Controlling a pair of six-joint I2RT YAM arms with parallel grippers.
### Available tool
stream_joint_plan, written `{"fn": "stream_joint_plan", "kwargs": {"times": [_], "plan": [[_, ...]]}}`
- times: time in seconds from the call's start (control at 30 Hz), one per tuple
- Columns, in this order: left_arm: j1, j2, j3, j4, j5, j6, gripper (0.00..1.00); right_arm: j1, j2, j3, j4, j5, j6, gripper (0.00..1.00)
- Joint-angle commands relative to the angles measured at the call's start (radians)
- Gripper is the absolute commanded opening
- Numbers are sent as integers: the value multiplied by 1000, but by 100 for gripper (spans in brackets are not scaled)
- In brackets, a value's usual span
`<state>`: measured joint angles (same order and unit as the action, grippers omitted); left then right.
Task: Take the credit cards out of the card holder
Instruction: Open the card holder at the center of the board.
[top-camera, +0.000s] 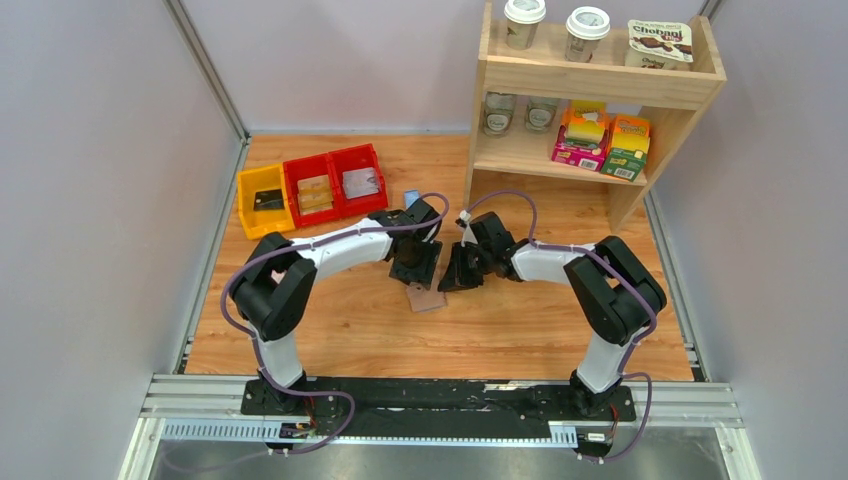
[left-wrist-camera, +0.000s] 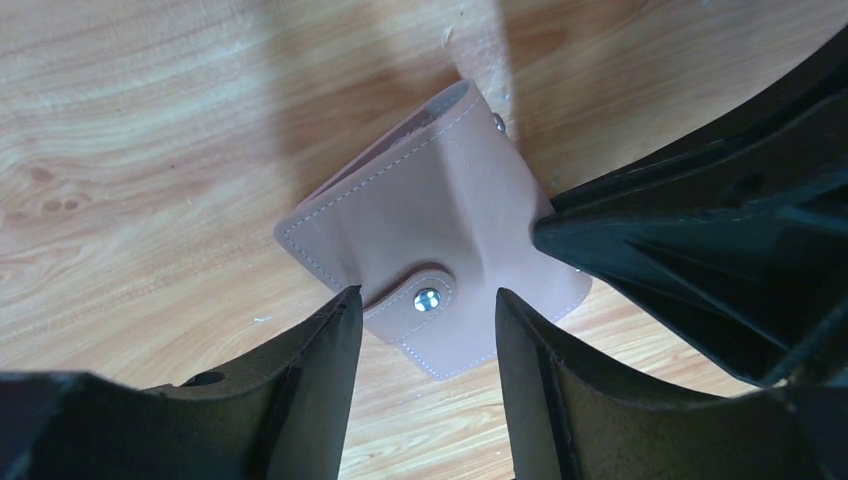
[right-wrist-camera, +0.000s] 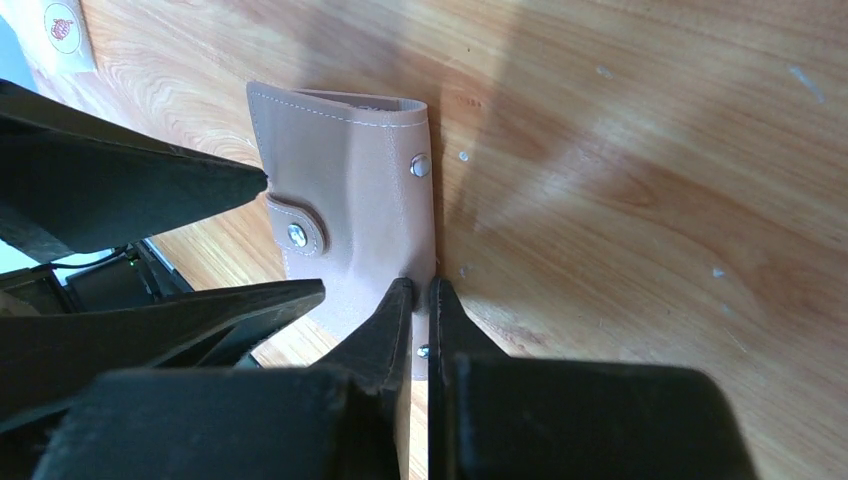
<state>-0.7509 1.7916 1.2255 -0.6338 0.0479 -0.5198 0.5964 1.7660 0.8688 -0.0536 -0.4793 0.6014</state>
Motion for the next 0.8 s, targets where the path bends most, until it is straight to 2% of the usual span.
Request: {"fn": "stream_joint_plan", "kwargs": {"times": [0.0, 0.3, 0.4, 0.5, 0.57, 0.67, 0.7, 0.73, 0.77], "plan": [[-30, 28, 57, -67, -45, 23, 59, 14, 26, -22, 21, -1, 9, 0], [-57, 95, 78, -99, -131, 38, 58, 31, 35, -19, 24, 7, 11, 0], [-74, 126, 81, -116, -148, 43, 55, 32, 33, -21, 21, 16, 12, 0], [-84, 137, 75, -125, -163, 46, 48, 34, 33, -22, 21, 22, 14, 0], [-85, 131, 69, -122, -175, 44, 40, 34, 33, -22, 18, 24, 17, 0], [-85, 94, 54, -103, -209, 46, 21, 34, 33, -24, 20, 28, 18, 0], [-85, 77, 46, -98, -213, 47, 19, 34, 35, -24, 18, 30, 20, 0], [-85, 72, 43, -89, -229, 49, 4, 34, 35, -24, 20, 31, 20, 0], [-85, 60, 37, -86, -236, 55, 1, 34, 35, -25, 20, 33, 20, 0]]}}
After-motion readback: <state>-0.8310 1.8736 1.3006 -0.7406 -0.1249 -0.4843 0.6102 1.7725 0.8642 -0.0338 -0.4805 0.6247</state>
